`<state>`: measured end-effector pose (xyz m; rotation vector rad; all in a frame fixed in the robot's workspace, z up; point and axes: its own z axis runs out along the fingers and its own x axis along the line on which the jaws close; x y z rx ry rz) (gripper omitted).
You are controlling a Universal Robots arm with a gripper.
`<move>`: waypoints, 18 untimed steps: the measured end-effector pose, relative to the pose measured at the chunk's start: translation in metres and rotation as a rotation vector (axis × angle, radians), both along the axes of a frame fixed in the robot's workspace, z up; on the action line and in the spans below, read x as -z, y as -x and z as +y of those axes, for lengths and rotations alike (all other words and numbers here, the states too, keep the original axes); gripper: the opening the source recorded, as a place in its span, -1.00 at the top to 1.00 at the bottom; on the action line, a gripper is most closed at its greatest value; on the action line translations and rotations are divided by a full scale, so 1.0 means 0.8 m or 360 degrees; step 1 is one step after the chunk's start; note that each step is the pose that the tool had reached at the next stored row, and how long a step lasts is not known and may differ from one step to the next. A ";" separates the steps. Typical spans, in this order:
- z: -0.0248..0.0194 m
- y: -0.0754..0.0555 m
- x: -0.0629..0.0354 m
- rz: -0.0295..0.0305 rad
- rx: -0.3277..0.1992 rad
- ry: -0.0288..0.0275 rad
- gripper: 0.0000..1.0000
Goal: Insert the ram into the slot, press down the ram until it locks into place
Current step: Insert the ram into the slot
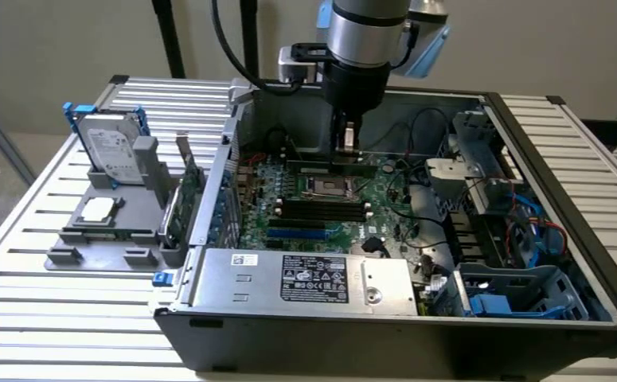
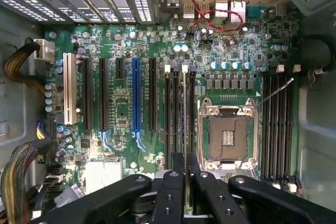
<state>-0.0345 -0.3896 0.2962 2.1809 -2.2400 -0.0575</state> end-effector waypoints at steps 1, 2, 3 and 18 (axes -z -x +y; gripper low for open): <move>-0.0008 0.000 0.003 -0.00003 0.0002 -0.00002 0.73; -0.0014 0.000 0.005 -0.00002 0.0004 0.00001 0.73; -0.0018 0.000 0.007 -0.00003 0.0005 -0.00001 0.73; -0.0043 -0.001 0.041 -0.00005 0.0028 0.00024 0.73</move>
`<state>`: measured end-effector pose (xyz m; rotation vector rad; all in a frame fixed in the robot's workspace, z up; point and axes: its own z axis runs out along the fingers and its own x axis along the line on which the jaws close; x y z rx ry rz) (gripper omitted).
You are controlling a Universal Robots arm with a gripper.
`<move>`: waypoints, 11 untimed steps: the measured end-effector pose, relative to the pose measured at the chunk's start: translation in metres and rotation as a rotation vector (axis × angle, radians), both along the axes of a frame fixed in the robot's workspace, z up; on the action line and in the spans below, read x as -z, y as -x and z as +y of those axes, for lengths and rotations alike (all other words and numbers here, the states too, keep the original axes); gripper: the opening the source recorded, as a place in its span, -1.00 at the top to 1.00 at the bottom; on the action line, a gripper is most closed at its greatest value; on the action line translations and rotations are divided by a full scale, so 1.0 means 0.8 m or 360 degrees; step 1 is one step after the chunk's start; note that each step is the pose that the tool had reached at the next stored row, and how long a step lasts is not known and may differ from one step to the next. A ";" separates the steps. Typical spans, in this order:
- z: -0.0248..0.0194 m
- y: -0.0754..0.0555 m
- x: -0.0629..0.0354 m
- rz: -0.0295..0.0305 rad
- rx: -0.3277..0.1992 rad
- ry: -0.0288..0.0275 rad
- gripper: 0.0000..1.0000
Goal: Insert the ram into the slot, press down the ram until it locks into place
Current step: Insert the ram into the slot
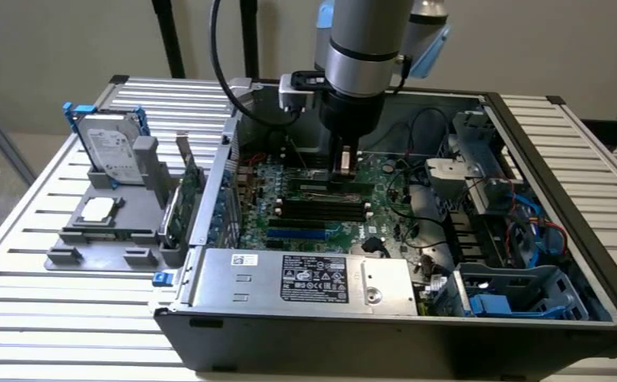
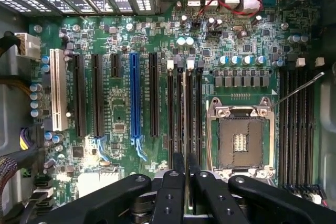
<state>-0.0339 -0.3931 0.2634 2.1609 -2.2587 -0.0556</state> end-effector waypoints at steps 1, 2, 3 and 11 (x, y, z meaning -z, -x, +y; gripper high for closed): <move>0.0000 0.000 0.002 -0.00001 0.0001 0.00014 0.73; 0.0000 0.000 0.004 -0.00003 0.0001 0.00032 0.73; 0.0000 0.000 0.007 -0.00006 0.0002 0.00055 0.73; 0.0000 0.003 0.018 -0.00059 0.0003 0.00541 0.73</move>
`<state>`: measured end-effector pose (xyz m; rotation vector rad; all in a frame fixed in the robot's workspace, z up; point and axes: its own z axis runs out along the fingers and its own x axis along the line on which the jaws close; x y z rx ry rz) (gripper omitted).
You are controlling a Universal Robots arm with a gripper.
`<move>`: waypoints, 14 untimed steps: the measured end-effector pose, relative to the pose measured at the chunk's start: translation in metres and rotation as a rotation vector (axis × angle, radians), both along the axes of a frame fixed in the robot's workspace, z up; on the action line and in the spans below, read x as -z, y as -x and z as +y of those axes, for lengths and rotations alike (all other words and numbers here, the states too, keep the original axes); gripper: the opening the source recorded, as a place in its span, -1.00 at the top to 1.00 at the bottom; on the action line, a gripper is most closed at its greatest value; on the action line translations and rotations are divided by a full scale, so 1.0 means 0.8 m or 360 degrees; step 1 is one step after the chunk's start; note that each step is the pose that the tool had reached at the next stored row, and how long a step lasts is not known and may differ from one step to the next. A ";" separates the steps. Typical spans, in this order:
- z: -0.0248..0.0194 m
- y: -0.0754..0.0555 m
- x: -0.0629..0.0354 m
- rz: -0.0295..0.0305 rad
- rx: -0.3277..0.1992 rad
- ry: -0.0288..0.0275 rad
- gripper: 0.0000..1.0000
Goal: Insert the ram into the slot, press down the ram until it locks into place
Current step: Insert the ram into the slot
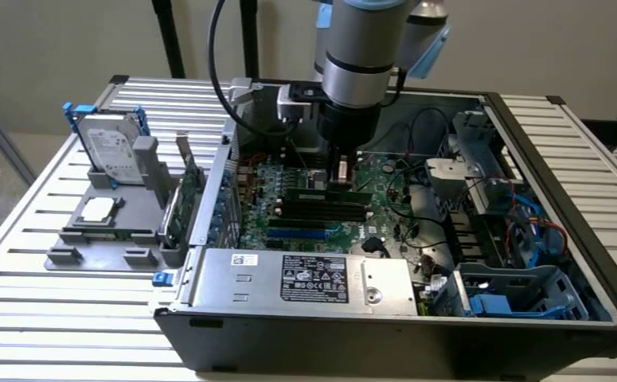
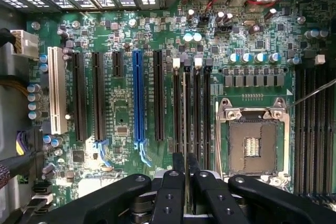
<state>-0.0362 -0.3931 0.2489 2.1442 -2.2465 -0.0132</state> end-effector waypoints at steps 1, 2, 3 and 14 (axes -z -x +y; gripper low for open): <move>0.0000 0.001 0.001 -0.00013 0.0000 0.00082 0.73; 0.0000 0.002 0.002 -0.00033 0.0000 0.00155 0.73; 0.0000 0.003 0.003 -0.00060 0.0000 0.00215 0.73; 0.0075 0.010 0.015 -0.00425 0.0000 0.00623 0.73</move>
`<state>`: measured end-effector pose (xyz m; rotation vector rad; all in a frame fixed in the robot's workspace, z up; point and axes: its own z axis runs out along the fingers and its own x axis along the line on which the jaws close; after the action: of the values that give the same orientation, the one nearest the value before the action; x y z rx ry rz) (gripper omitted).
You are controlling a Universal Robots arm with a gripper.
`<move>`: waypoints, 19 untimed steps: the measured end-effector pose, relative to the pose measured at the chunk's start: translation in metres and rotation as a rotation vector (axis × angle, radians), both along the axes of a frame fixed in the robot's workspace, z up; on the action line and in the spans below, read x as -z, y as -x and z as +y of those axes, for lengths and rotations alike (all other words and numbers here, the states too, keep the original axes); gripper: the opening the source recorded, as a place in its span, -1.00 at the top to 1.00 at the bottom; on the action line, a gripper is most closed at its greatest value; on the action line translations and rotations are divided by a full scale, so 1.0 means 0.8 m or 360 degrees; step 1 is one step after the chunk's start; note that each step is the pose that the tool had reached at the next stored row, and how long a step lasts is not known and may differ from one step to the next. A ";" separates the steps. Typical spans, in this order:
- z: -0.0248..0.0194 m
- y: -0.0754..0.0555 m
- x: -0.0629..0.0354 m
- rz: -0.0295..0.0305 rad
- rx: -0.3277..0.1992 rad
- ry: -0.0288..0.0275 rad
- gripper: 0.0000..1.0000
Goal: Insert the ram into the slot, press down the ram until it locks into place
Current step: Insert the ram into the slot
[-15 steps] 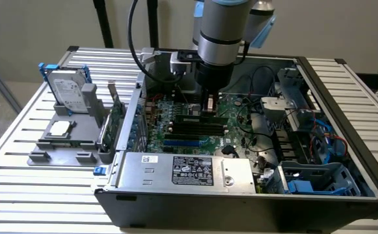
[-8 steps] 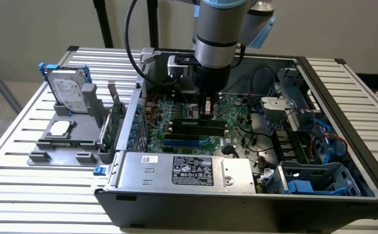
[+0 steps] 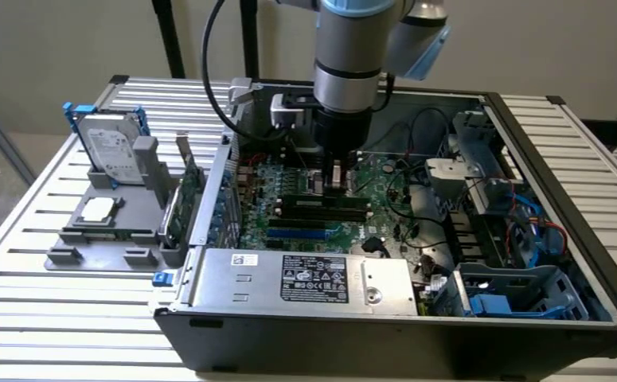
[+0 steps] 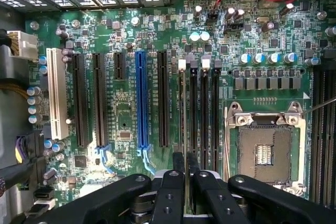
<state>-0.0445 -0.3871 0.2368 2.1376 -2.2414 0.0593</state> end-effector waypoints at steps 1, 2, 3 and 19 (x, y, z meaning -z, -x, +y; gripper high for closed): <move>0.0006 0.000 0.001 -0.00001 0.0000 0.00030 0.73; 0.0011 0.001 0.002 -0.00001 0.0000 0.00054 0.73; 0.0018 0.001 0.003 0.00000 0.0000 0.00072 0.73; 0.0054 0.001 0.010 -0.00001 0.0000 0.00334 0.73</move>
<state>-0.0453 -0.3827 0.2285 2.1272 -2.2306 0.0825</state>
